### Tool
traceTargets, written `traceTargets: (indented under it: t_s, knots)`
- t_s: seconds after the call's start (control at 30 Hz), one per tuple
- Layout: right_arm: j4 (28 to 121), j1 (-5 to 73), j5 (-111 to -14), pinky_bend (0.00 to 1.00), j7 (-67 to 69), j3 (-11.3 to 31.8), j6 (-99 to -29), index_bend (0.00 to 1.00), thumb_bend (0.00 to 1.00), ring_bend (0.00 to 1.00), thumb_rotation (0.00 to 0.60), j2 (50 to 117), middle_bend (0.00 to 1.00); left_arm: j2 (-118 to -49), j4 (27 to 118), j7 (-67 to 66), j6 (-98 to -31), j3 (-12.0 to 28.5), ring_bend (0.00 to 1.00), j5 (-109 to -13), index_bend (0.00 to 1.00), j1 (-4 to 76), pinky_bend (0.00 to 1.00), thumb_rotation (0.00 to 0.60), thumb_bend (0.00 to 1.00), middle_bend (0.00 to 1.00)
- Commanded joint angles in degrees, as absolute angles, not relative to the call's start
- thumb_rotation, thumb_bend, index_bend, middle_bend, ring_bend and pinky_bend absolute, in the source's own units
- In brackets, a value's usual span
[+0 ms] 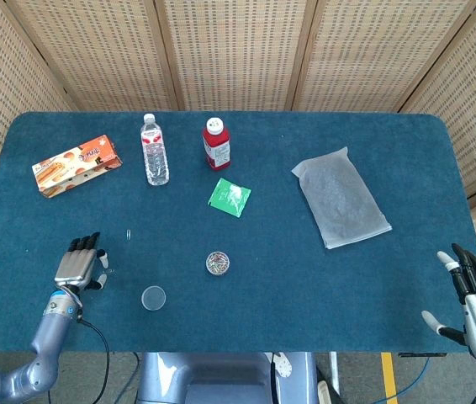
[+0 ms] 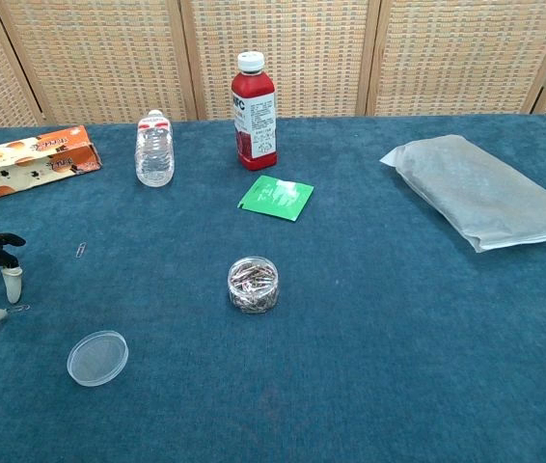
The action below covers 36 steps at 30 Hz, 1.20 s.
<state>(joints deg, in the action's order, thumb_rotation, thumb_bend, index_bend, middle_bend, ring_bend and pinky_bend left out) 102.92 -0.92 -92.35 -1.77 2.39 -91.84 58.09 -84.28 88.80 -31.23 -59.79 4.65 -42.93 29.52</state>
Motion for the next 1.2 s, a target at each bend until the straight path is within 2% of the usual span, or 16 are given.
traceTargets:
  t_s: [0.03, 0.8, 1.03, 1.2]
  knots:
    - [102.9, -0.9, -92.3, 0.00, -1.7, 2.4, -91.8, 0.08, 0.00, 0.00, 0.600, 58.1, 0.00, -84.6, 88.4, -31.0, -60.0, 4.5, 0.00, -43.4, 0.51, 29.5, 0.00, 0.600, 0.38, 0.00]
    - [103.0, -0.7, -92.4, 0.00, -1.5, 2.1, -91.3, 0.08, 0.00, 0.00, 0.600, 57.9, 0.00, -86.6, 85.9, -30.0, -60.3, 4.4, 0.00, -44.0, 0.52, 29.5, 0.00, 0.600, 0.39, 0.00]
    - [102.9, -0.6, -92.5, 0.00, -1.1, 2.0, -91.2, 0.08, 0.00, 0.00, 0.600, 57.8, 0.00, -86.9, 85.5, -30.5, -60.5, 4.4, 0.00, -43.7, 0.61, 29.6, 0.00, 0.600, 0.39, 0.00]
    - [103.0, -0.6, -92.5, 0.00, -0.8, 1.9, -91.1, 0.08, 0.00, 0.00, 0.600, 57.7, 0.00, -87.3, 85.6, -31.3, -60.6, 4.3, 0.00, -43.2, 0.63, 29.8, 0.00, 0.600, 0.40, 0.00]
